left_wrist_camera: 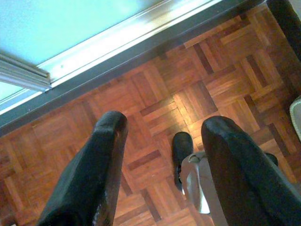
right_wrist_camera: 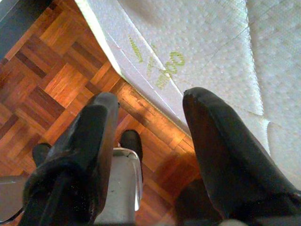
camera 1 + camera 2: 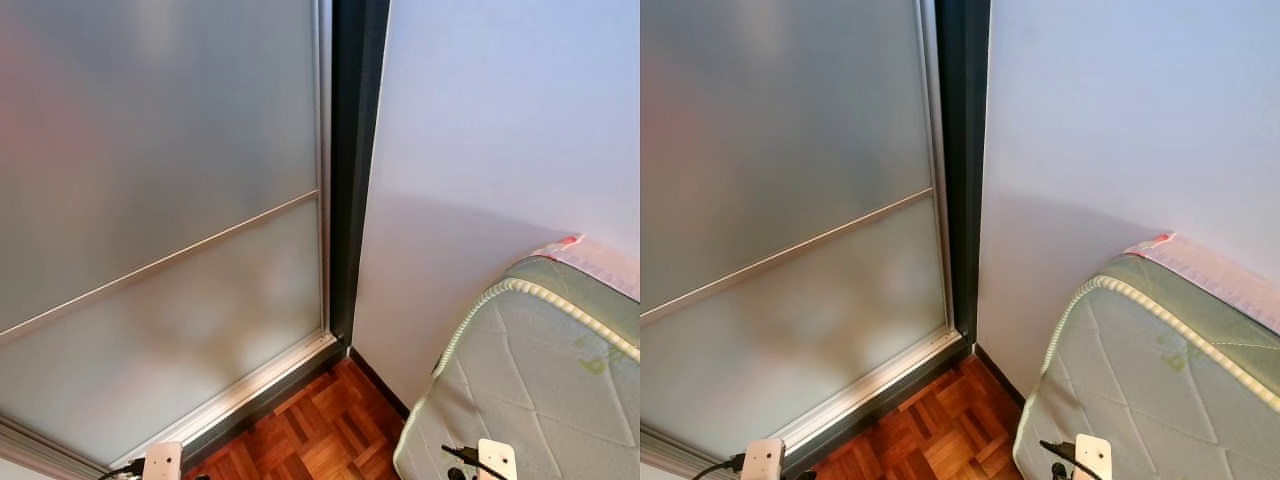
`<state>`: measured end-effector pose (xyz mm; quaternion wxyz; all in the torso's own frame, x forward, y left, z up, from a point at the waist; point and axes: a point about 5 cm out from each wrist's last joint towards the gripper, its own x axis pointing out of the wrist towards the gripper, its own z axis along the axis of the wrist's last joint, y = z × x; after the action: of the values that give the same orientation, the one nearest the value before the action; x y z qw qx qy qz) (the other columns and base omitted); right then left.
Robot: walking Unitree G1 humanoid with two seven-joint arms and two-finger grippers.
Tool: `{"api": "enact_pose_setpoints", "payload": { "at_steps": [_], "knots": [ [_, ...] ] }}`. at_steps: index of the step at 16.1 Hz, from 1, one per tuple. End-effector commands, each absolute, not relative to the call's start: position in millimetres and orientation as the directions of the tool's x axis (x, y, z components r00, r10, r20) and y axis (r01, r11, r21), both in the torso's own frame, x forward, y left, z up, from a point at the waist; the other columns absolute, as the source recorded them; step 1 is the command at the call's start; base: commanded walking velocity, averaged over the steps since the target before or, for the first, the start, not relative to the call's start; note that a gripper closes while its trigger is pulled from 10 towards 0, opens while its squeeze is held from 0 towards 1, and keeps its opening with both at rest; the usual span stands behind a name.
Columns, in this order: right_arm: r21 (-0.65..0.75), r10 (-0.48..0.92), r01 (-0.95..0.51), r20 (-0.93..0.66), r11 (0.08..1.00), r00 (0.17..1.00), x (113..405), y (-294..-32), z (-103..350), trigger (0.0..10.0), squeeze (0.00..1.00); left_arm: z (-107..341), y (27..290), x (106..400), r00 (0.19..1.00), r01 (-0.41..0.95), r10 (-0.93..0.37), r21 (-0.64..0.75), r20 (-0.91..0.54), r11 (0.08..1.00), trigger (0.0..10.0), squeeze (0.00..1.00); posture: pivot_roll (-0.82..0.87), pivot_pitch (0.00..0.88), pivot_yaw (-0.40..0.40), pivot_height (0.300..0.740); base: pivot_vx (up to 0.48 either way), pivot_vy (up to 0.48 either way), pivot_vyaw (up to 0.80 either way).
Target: Clean up the room
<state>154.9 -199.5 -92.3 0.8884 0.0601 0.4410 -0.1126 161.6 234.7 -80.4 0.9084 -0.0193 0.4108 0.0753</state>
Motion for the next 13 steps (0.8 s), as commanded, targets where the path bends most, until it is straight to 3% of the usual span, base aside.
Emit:
{"api": "enact_pose_setpoints", "payload": {
  "at_steps": [1,3,5,8,13],
  "knots": [
    [0.252,0.163,0.046,-0.745,0.967,0.646,176.1,-176.6,-84.1,10.0,0.00,-83.4,218.0,166.7,0.621,-0.096,0.021,-0.050,-0.783,0.994,10.0,0.00,0.00,0.008,0.000,0.740,0.000,0.000,0.00],
    [0.213,0.141,0.038,-0.760,0.976,0.635,171.1,-183.9,-85.7,10.0,0.00,-81.7,221.4,169.1,0.626,-0.106,0.030,-0.047,-0.779,0.993,10.0,0.00,-0.01,0.000,0.008,0.740,0.000,0.000,0.00],
    [0.222,0.098,0.121,-0.771,0.968,0.629,166.1,-201.4,-85.9,10.0,0.00,-79.9,224.6,172.4,0.622,-0.103,0.036,-0.036,-0.782,0.994,10.0,0.00,-0.02,0.000,0.006,0.740,0.000,0.000,0.00],
    [0.213,0.090,0.116,-0.759,0.970,0.645,172.4,-197.3,-83.9,10.0,0.00,-73.6,224.7,185.2,0.654,-0.106,0.037,-0.044,-0.755,0.993,10.0,0.00,-0.01,0.000,0.006,0.740,0.000,0.000,0.00],
    [0.179,0.048,0.155,-0.791,0.972,0.610,165.3,-200.7,-87.7,10.0,0.00,-78.8,216.6,179.1,0.637,-0.131,0.041,-0.056,-0.770,0.990,10.0,0.00,-0.01,0.000,-0.002,0.740,0.000,0.000,0.00]
  ]
}}
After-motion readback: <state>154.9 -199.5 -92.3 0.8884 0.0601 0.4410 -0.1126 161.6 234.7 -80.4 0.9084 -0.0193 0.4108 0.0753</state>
